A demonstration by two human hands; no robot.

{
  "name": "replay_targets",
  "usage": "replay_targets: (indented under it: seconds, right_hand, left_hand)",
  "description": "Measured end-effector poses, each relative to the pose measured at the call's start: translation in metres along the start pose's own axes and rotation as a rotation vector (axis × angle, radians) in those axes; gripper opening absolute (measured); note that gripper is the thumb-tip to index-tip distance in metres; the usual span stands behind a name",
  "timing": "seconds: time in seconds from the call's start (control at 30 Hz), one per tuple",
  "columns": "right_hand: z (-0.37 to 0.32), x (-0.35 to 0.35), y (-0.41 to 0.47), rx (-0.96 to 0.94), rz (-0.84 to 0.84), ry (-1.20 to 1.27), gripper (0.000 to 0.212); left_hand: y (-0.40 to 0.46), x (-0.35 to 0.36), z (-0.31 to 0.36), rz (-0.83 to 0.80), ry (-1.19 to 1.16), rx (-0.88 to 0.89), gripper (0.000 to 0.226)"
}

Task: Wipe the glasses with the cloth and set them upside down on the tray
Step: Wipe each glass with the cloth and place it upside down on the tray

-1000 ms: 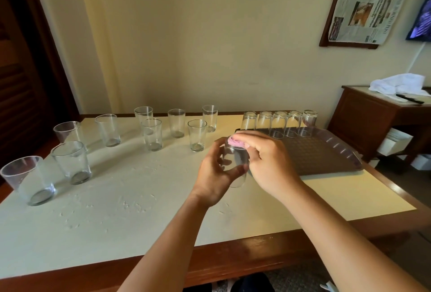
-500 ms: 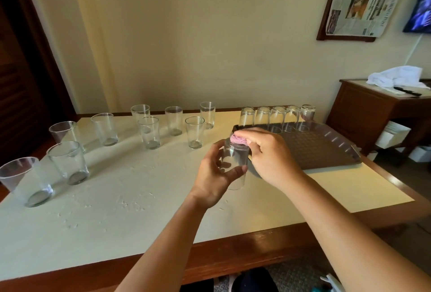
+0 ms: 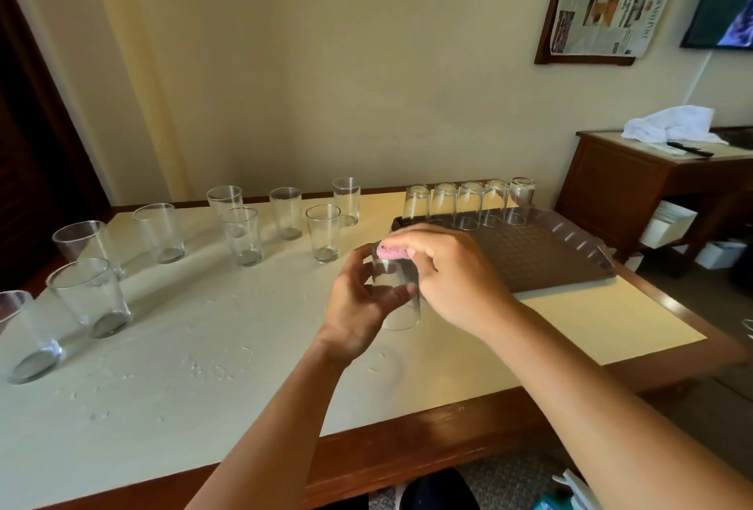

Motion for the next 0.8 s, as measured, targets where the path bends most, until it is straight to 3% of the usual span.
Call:
replay_targets:
  seconds: [0.23,0.47,0.57,0.67,0.8]
  right_hand:
    - [0.098,-0.005,-0.026,0.23,0.037,0.043,0.043]
    - [0.166,0.003,-0.042,0.389,-0.037,-0.054,0.043]
    - [0.188,0.004,-0.039,0.364,-0.047,-0.136,0.044]
    - [0.209,0.013,-0.042,0.314,-0.049,-0.224,0.044]
    - [0.221,0.029,-0.053,0.145,0.046,-0.286,0.046]
  left_hand:
    - [0.029,0.001,0.002,0.145,-0.015,-0.054,0.064]
    - [0.083,0.034,0.009,0.122,0.069,-0.072,0.063]
    - [0.108,0.051,0.008,0.074,0.141,-0.079,0.054]
    - [0.133,0.064,-0.002,0.046,0.233,-0.087,0.059]
    - [0.162,0.073,-0.017,0.063,0.268,-0.112,0.056]
Point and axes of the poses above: each hand's wrist, its own y-axis towards the middle knuckle, its own x-axis out of the palm, z = x × y, the point moved 3 cm from there along y, towards the middle knuckle, and after that the axes turned 3 degrees about -x, right-handed, at the moved point
